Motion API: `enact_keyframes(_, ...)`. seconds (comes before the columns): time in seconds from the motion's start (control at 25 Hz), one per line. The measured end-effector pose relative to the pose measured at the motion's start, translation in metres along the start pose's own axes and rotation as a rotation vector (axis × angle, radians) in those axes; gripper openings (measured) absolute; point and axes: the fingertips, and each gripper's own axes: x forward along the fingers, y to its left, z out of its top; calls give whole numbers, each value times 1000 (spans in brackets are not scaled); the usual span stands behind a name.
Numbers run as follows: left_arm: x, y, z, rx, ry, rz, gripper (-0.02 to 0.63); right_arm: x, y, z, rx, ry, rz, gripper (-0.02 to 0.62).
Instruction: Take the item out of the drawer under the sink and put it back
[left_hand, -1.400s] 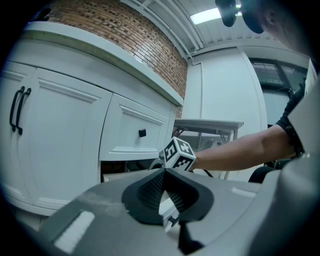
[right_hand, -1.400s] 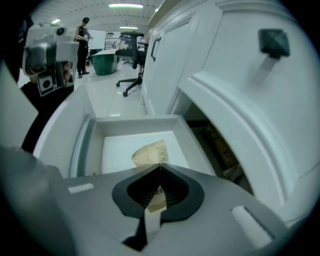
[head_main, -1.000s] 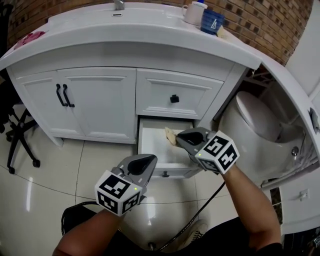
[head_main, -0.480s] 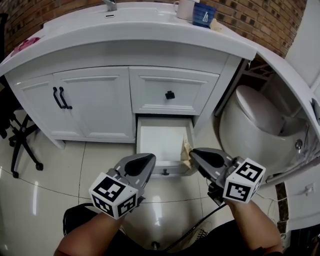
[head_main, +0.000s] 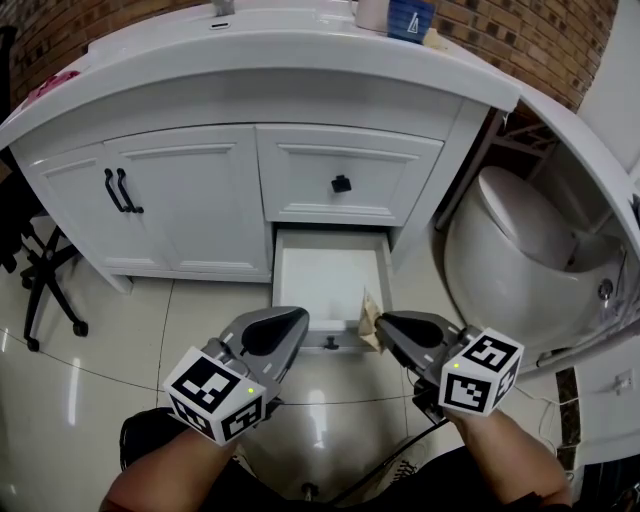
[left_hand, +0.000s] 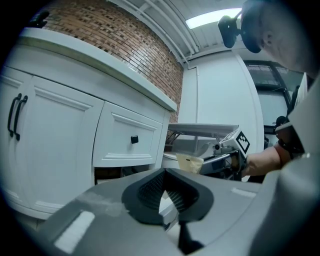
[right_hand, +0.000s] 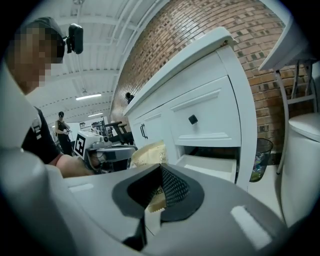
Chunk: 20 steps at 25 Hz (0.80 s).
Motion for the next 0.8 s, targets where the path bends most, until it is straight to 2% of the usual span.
enact_keyframes(0.2, -1, 2, -3, 22, 14, 4, 5, 0, -1, 1, -21, 3, -20, 9)
enact_keyframes(0.8, 1, 5, -7, 17, 24, 19, 6, 2, -2, -1, -27, 14, -25, 9)
